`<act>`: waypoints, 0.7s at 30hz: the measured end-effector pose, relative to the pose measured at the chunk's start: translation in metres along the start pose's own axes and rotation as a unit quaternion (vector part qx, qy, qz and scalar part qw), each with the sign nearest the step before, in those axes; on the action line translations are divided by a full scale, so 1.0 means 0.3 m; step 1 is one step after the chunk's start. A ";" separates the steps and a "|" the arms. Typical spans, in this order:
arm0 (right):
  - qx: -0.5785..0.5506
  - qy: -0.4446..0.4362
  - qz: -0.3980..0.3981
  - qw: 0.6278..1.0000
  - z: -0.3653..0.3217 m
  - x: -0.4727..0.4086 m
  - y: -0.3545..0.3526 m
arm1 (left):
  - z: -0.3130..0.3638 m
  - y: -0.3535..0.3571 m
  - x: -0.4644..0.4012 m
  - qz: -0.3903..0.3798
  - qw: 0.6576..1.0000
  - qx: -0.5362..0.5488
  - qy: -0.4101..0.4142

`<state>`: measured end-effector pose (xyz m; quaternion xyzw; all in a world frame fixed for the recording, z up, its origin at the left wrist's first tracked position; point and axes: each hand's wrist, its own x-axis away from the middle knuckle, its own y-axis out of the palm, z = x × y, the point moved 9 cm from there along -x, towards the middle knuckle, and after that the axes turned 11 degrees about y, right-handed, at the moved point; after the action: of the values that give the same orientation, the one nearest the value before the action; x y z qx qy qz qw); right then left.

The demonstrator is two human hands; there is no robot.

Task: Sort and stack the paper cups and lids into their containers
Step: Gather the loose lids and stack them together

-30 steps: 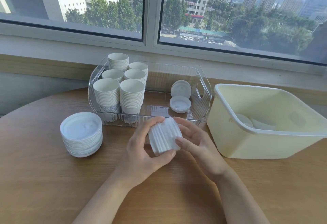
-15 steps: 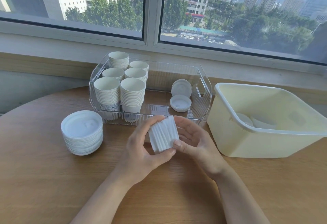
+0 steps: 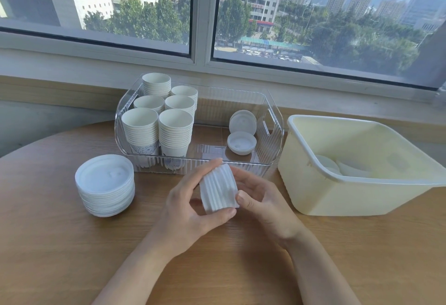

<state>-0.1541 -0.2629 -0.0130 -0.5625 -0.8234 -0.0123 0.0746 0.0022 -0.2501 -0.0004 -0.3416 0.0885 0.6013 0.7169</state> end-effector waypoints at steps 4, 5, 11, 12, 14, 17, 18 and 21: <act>-0.008 0.003 -0.001 1.000 0.012 -0.005 0.002 | 0.006 0.005 0.000 -0.001 1.000 -0.012 0.008; -0.002 0.002 0.002 1.000 0.013 -0.006 0.003 | 0.007 0.005 -0.001 0.001 1.000 -0.011 0.009; 0.004 -0.014 0.025 1.000 -0.003 -0.007 0.019 | -0.015 -0.002 -0.002 0.025 1.000 -0.015 0.006; 0.008 -0.016 0.034 0.999 -0.006 -0.006 0.020 | -0.020 -0.005 -0.001 0.034 0.999 -0.018 0.005; 0.025 -0.026 0.074 0.997 -0.019 -0.006 0.002 | -0.032 -0.018 0.001 0.056 0.998 -0.026 0.002; 0.084 -0.061 0.188 0.977 -0.076 -0.008 -0.062 | -0.057 -0.045 -0.001 0.091 0.996 -0.024 -0.010; 0.117 -0.076 0.230 0.963 -0.107 -0.012 -0.083 | -0.065 -0.054 -0.002 0.102 0.995 -0.019 -0.011; 0.260 -0.104 0.309 0.909 -0.203 -0.060 -0.118 | -0.077 -0.074 -0.003 0.128 0.992 -0.011 -0.011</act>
<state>-0.1740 -0.2988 0.0470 -0.7477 -0.5851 0.2847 0.1323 0.0289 -0.2655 -0.0088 -0.3281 0.1171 0.6931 0.6311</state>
